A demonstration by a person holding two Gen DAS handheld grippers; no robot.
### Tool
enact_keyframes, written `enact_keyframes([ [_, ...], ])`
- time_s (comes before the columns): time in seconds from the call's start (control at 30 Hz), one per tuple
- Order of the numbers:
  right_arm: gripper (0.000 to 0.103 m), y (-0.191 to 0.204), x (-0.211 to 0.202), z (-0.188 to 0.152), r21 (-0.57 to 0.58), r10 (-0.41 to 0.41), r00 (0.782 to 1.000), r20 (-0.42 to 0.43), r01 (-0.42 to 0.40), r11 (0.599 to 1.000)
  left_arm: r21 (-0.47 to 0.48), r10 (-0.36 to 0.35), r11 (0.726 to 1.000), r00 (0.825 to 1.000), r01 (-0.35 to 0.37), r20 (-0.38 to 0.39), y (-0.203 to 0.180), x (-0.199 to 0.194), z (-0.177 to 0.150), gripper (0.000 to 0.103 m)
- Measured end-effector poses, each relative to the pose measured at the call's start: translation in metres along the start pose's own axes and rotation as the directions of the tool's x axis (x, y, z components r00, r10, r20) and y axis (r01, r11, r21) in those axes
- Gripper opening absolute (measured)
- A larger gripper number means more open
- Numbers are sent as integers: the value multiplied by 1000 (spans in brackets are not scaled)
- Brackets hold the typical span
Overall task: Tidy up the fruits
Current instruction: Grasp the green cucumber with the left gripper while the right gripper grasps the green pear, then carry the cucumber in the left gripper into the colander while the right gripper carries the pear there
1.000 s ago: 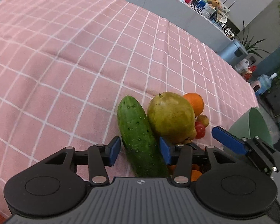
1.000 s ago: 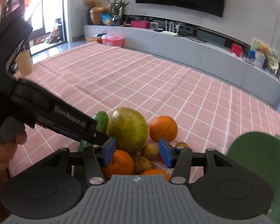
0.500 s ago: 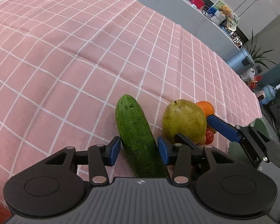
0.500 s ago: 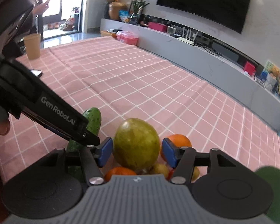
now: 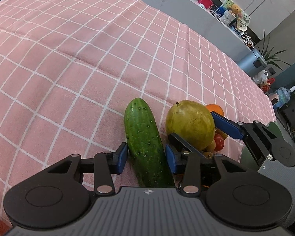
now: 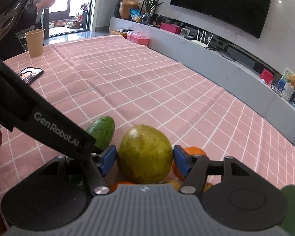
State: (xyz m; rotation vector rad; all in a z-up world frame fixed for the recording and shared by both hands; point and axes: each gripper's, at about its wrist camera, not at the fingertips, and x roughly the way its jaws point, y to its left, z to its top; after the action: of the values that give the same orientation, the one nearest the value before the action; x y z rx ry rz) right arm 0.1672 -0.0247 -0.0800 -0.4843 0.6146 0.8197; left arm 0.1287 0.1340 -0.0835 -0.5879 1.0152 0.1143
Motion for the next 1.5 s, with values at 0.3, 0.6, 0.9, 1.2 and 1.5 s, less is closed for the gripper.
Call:
enact_keyframes([
  [0.3, 59, 4, -17, 3, 32, -16, 999, 28, 15, 999, 28, -13, 1000, 998, 12, 62, -7, -27, -6, 44],
  [0.6, 59, 5, -77, 9, 54, -70, 990, 124, 63, 997, 118, -62, 992, 981, 41, 183, -37, -79, -14, 42],
  [0.9, 58, -24, -155, -1, 162, -180, 969, 169, 153, 975, 268, -185, 956, 952, 117, 245, -87, -111, -26, 42],
  [1.2, 58, -65, -206, -44, 218, -290, 953, 84, 266, 939, 379, -323, 893, 932, 242, 167, -136, -95, -32, 42],
  [1.5, 58, -109, -196, -78, 234, -316, 948, -44, 317, 919, 437, -330, 852, 944, 288, 23, -185, -44, -29, 42],
])
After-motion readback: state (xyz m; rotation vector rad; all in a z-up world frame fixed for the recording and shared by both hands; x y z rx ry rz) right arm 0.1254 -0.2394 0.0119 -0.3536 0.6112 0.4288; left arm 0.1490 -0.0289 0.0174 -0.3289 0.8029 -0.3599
